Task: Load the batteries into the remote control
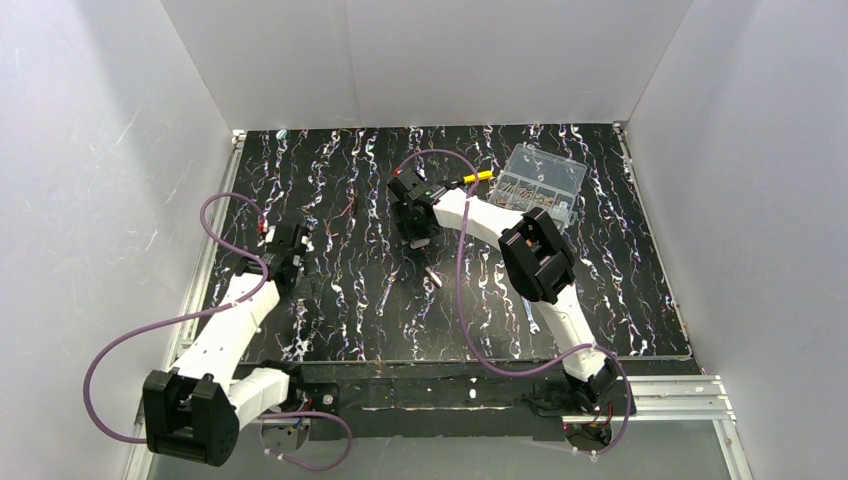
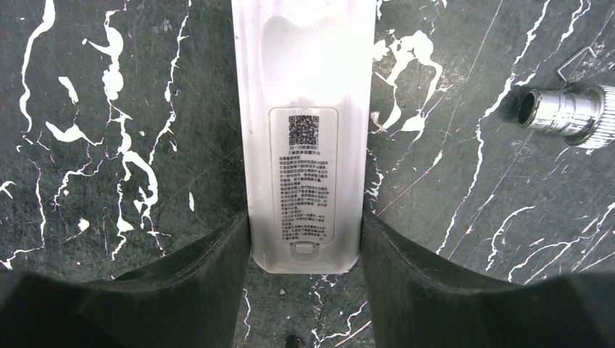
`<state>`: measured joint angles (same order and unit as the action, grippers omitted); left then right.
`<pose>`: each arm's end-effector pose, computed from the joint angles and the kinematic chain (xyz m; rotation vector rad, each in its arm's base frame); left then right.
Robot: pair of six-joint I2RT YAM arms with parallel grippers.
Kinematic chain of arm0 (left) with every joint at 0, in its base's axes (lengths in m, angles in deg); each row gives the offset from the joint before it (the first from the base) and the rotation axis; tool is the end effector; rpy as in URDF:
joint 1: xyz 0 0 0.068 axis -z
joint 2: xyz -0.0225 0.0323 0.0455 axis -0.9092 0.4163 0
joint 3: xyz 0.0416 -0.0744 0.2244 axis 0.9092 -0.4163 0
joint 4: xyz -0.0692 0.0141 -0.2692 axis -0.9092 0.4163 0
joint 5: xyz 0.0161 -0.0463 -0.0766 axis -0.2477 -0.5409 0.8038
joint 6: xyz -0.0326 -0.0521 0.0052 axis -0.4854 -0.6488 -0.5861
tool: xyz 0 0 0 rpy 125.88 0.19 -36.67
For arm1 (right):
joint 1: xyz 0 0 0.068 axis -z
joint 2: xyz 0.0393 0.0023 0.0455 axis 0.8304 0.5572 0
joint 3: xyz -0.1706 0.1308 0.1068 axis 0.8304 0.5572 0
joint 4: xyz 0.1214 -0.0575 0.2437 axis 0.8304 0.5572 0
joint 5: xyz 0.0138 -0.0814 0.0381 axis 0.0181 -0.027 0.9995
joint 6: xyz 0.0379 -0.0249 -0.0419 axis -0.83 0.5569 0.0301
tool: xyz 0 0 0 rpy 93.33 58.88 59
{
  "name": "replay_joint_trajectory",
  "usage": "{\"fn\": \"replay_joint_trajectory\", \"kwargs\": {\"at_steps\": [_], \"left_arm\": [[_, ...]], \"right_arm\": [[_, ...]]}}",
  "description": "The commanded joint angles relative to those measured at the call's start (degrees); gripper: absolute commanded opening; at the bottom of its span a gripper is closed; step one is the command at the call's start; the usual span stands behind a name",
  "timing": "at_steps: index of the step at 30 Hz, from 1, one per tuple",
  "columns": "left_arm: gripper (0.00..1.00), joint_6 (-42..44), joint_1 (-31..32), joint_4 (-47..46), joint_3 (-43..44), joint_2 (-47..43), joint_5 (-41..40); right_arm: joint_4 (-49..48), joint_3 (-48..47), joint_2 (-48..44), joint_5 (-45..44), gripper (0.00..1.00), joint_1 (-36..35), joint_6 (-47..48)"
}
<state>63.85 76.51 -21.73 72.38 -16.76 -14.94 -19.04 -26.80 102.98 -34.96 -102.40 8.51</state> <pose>0.2727 -0.0337 0.2312 -0.3938 2.0478 0.1436 0.3500 0.3509 0.1318 -0.4654 2.5271 0.1624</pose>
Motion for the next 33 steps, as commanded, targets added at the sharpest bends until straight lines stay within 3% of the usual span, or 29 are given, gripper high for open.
{"fn": "replay_joint_trajectory", "kwargs": {"at_steps": [1,5,7,11,14,16,19,24,33], "left_arm": [[0.99,-8.3,0.4,7.4,3.1,2.8,-8.1],[1.00,-13.8,0.5,13.0,7.0,6.1,-13.5],[0.91,-14.2,0.6,15.3,8.9,7.7,-13.4],[0.82,-15.2,0.6,19.9,12.8,10.2,-10.1],[0.82,-14.6,0.6,20.2,12.9,7.8,-4.2],[0.82,-14.1,0.6,18.8,12.1,4.7,-0.9],[0.88,-13.1,0.6,17.0,11.8,0.2,3.7],[0.97,-13.2,0.6,17.9,15.3,-4.0,14.5],[0.98,-29.3,0.6,10.0,15.1,-10.2,31.7]], "right_arm": [[-0.1,1.4,0.5,-0.2,0.63,-0.4,0.0],[-0.7,3.1,0.0,-0.2,0.61,-0.5,-0.1],[-0.7,3.6,-0.3,-0.1,0.56,-0.5,-0.1],[-2.8,6.6,-3.8,1.6,0.44,-0.6,0.2],[-8.0,12.0,-9.5,2.9,0.34,-0.6,1.9],[-9.9,14.1,-12.5,3.6,0.25,-0.6,3.4],[-10.4,15.7,-16.1,5.0,0.02,-0.6,5.4],[-11.8,20.3,-23.6,10.6,0.01,-0.6,6.4],[-13.7,33.2,-42.5,22.8,0.01,-3.2,-1.2]]}}
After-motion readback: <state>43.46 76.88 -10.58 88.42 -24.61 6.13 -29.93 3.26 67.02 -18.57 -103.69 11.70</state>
